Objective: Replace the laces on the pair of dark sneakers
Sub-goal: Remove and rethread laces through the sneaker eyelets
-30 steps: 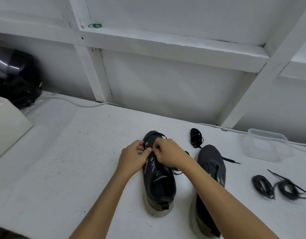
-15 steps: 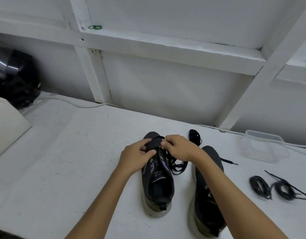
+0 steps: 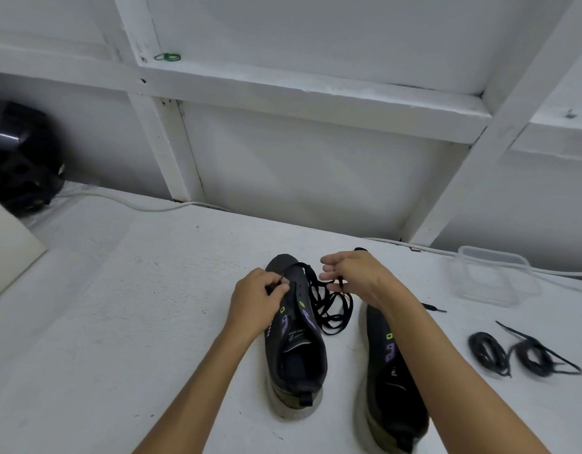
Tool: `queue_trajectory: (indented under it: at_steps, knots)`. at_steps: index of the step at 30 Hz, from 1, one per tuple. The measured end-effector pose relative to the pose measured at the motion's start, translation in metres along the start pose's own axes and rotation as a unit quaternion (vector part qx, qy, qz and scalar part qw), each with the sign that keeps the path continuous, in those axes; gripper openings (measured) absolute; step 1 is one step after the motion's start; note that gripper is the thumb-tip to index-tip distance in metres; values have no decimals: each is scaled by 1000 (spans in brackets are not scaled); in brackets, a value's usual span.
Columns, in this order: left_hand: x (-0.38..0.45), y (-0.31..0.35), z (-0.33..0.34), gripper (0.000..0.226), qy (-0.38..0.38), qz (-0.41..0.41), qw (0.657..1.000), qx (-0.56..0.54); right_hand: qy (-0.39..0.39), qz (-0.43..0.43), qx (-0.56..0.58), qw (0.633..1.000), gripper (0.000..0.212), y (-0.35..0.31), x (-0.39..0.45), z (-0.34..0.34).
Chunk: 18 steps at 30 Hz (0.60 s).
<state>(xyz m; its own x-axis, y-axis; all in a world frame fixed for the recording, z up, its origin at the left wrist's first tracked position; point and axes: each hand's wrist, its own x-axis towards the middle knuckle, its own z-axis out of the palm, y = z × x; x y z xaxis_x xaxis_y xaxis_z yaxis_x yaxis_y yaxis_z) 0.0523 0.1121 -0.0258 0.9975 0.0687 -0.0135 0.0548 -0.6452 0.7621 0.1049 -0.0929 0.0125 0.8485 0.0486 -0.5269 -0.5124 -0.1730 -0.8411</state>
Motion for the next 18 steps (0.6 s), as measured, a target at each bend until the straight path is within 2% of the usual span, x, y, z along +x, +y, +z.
queue_trajectory:
  at_steps: [6,13,16,18]
  knots:
    - [3,2,3,7,-18,14,1000,-2,-20,-107,93,990,27,7,-5,6]
    - [1,-1,6,9,-11,5,1000,-28,-4,-166,-28,986,25,17,-5,10]
    - [0,0,7,8,-9,3,999,-41,-16,-151,-24,988,34,18,-4,12]
    - [0,0,7,8,-8,0,999,-51,-29,-139,-58,988,32,17,-5,10]
